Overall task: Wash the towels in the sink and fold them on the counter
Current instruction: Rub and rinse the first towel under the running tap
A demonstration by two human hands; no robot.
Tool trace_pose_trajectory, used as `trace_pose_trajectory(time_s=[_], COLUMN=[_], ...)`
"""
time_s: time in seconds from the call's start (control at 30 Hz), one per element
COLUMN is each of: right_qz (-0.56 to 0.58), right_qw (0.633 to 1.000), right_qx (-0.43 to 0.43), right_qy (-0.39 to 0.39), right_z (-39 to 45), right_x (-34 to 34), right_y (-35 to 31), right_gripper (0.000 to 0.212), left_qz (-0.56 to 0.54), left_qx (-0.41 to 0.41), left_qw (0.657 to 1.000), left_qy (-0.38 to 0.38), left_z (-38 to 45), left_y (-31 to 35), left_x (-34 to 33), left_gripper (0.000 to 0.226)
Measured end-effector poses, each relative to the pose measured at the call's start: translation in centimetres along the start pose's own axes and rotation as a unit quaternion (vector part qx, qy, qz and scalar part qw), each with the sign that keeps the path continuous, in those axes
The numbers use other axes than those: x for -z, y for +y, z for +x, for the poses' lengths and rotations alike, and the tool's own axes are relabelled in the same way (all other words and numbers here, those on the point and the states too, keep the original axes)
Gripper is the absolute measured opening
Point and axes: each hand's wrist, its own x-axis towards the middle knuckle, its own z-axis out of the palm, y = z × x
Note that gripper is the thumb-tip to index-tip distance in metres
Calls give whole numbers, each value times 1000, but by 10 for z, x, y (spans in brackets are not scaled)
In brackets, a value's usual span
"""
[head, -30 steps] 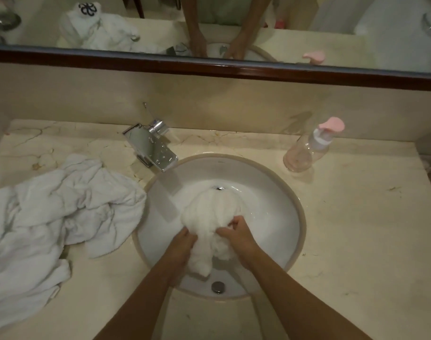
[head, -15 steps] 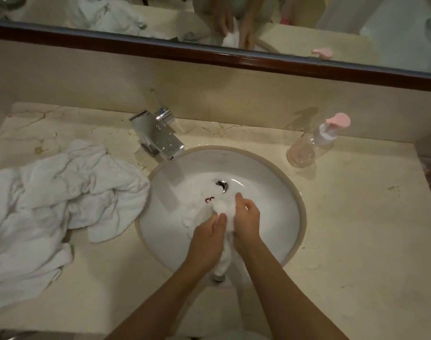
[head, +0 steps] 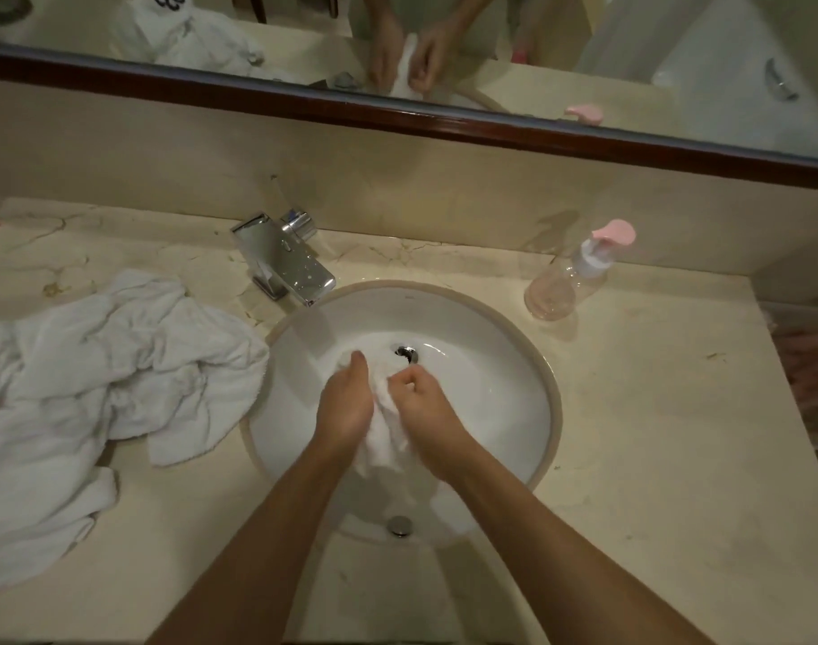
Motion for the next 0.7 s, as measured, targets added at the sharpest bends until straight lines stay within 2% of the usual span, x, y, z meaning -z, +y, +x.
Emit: trace_pose_trajectory(time_s=[0.07, 0.13, 0.2, 0.27, 0.3, 0.33, 0.4, 0.43, 0.5, 0.53, 0.6, 0.63, 0.7], right_qz=[28, 103, 245, 376, 431, 481, 512, 515, 499, 480, 414, 374, 310], right_qw=[997, 982, 958, 915, 891, 864, 842, 833, 818, 817, 843, 863, 902], right_qx=[9, -46, -103, -136, -141, -148, -167, -200, -287, -320, -345, -339, -298], right_qy=[71, 151, 110, 58, 33, 8, -14, -15, 0, 12, -1, -7, -16], right_z=[12, 31, 37, 26, 18, 7, -12, -18, -26, -27, -24, -21, -17], right_x=[-2, 6, 22, 44, 55, 65, 74, 73, 67, 65, 63, 61, 52], right_y=[7, 8, 10, 19, 27, 38, 66, 81, 102, 103, 92, 85, 65], right_gripper=[16, 12, 6, 21, 32, 45, 60, 63, 72, 77, 82, 78, 61], left_qz=[21, 86, 125, 127, 54, -75, -298, -342, -350, -338, -319, -304, -269], left_qx=[-52, -135, -172, -134, -85, -25, 77, 104, 148, 180, 237, 246, 232], left_qw=[998, 983, 971, 979, 991, 990, 933, 913, 914, 915, 900, 895, 906], left_qy=[-25, -90, -114, -89, -91, -117, -187, -194, -145, -127, -180, -216, -232], left_z=[-19, -50, -54, -31, -17, -9, 2, 5, 11, 13, 12, 11, 7], left_y=[4, -5, -16, -21, -25, -26, -41, -52, -73, -82, -90, -91, -83], left_x=[-4, -17, -17, -4, 6, 15, 27, 29, 32, 34, 37, 38, 40], left_gripper=[49, 44, 42, 42, 41, 38, 41, 44, 49, 50, 53, 52, 43])
